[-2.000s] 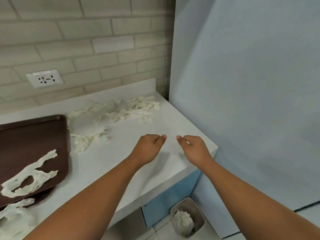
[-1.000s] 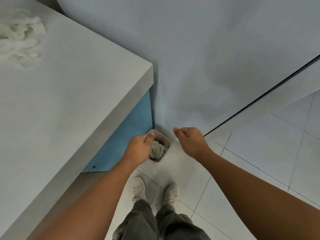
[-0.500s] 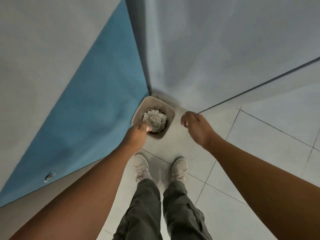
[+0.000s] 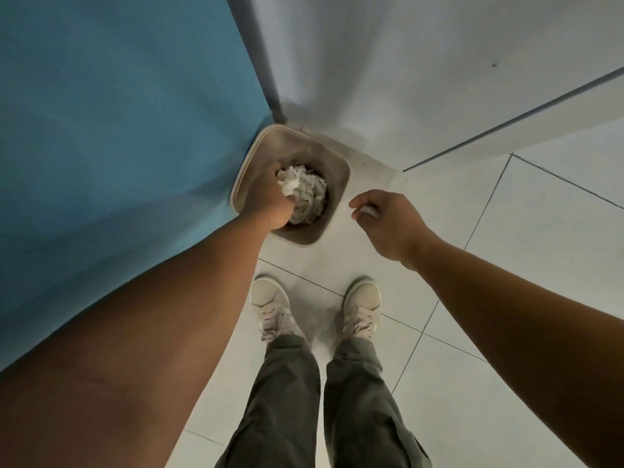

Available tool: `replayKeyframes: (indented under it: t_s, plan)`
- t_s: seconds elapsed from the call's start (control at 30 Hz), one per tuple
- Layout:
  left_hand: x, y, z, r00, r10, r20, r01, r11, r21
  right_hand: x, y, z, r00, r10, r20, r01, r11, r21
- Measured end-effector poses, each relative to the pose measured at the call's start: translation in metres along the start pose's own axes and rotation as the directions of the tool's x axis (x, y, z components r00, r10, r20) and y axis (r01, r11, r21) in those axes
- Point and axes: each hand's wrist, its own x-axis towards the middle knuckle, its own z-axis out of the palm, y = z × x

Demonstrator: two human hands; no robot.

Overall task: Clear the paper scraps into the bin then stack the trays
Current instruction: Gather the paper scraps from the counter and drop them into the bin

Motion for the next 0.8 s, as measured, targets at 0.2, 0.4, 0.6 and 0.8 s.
replayKeyframes:
  t_s: [0.2,0.4,0.6,0.8]
  plan:
    - [0.004,-0.022,-0.003,0.991,0.053,-0.122,-0.056,0.998,-0.019,0.020,0.004,0.027,1.000,-0.006,0.016,0.006,1.000,0.015]
    - [-0.033,-0.025,-0.015,0.985,0.086,-0.150,-0.098,0.992,-0.076,0.048,-0.021,0.054,0.999,-0.049,-0.009,0.049,0.998,0.029]
    - [-0.039,-0.038,-0.019,0.986,0.027,-0.165,-0.042,0.995,-0.090,0.075,-0.042,0.074,0.992,-0.094,0.080,0.095,0.995,-0.006]
    - [-0.055,-0.025,-0.033,0.982,0.057,-0.178,-0.072,0.994,-0.078,0.059,-0.040,0.064,0.992,-0.075,0.102,0.079,0.996,-0.034]
